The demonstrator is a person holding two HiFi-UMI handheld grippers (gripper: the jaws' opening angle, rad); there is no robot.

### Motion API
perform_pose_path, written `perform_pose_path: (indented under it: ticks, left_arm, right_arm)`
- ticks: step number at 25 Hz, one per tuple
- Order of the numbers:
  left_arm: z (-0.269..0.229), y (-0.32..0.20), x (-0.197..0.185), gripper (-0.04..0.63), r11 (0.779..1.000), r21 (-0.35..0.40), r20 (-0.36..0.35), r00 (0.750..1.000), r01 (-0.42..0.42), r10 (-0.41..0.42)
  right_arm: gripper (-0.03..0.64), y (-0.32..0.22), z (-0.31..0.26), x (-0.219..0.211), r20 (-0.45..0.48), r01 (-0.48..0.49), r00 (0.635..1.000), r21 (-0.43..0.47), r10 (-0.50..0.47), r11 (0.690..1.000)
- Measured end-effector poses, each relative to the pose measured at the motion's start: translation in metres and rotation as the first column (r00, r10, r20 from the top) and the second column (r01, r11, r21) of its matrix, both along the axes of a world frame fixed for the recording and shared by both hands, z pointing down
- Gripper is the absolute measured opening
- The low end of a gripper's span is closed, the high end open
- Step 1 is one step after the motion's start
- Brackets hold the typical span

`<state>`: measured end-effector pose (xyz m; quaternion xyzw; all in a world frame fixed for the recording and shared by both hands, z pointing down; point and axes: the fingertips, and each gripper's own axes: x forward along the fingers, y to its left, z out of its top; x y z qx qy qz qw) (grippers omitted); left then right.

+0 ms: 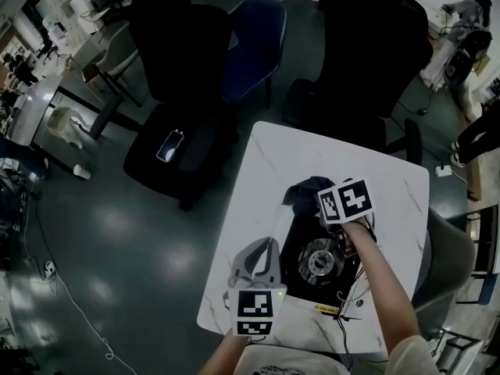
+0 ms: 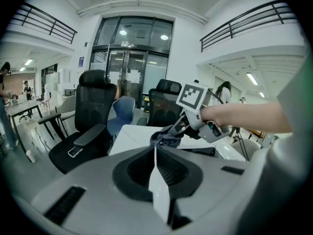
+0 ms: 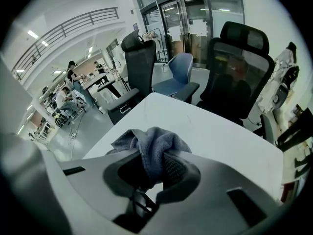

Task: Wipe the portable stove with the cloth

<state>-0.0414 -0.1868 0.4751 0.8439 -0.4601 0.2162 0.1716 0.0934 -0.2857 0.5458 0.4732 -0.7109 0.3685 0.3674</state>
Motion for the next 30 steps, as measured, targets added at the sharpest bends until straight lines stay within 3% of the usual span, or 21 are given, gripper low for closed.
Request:
perform_pose_path:
  ticks: [5, 30]
  left_arm:
    - [0.000, 0.005, 0.006, 0.021, 1.000, 0.001, 0.004, 1.000, -0.004, 0.004]
    - [-0.009, 0.031, 0.060, 0.021, 0.998, 0.010, 0.019, 0.998, -0.057, 0.057]
  right_arm:
    - [0.063, 0.010, 0.003, 0.020, -0.059, 0.003, 0.998, -0.002, -0.003, 1.000]
    - [0.063, 0.059, 0.005, 0.105, -0.088, -0.053, 0.995, -0.063, 0.047, 0.997]
